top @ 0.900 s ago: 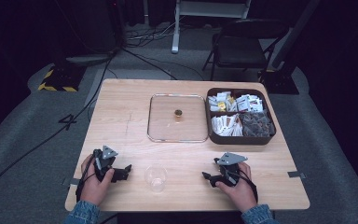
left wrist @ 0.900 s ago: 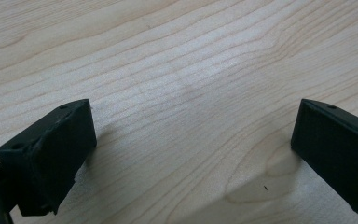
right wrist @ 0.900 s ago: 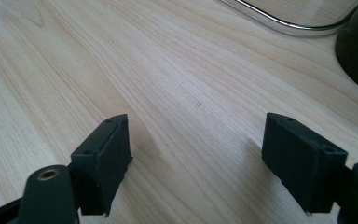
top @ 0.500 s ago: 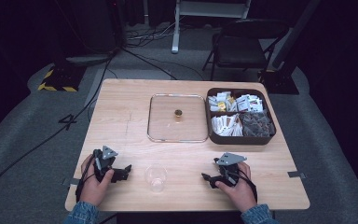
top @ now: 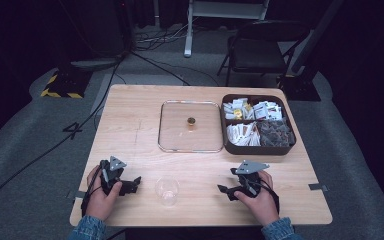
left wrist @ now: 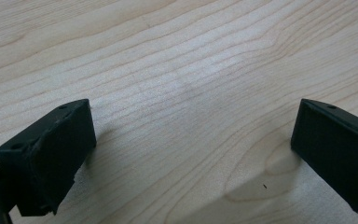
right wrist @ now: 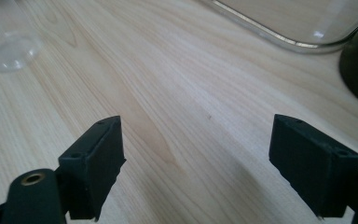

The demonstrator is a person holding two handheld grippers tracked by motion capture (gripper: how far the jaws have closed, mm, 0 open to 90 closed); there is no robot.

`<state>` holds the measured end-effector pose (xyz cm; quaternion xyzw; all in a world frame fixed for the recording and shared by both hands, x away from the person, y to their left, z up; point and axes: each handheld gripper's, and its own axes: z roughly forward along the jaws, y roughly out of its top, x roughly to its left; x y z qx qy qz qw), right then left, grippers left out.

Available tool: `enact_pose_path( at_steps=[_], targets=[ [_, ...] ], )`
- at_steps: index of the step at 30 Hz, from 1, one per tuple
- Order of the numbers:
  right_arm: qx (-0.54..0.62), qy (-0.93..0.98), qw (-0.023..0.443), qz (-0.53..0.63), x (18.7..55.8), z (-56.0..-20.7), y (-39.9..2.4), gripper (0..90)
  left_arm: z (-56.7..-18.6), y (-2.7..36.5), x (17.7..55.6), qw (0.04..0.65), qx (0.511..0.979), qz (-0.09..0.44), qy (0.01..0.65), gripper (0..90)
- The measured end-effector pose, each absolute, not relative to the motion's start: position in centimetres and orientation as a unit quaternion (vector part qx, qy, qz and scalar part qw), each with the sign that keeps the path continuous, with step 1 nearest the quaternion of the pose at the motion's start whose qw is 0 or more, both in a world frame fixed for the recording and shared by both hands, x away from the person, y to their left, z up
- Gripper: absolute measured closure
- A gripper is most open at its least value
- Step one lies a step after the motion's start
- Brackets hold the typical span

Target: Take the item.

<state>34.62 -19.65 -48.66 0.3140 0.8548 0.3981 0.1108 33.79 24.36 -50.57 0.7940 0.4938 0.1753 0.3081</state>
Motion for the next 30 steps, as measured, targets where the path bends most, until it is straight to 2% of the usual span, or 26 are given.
enact_pose_path(
  at_steps=[9,30],
  targets=[
    [0.305,0.857,0.114,0.399,35.3,-45.2,-20.9,19.5,-50.6,24.4,33.8,0.308,0.794,0.175,0.494,0.1],
    [0.300,0.848,0.134,0.416,37.4,-41.4,-22.7,19.2,-50.6,24.5,33.6,0.310,0.796,0.174,0.489,0.3]
  ],
)
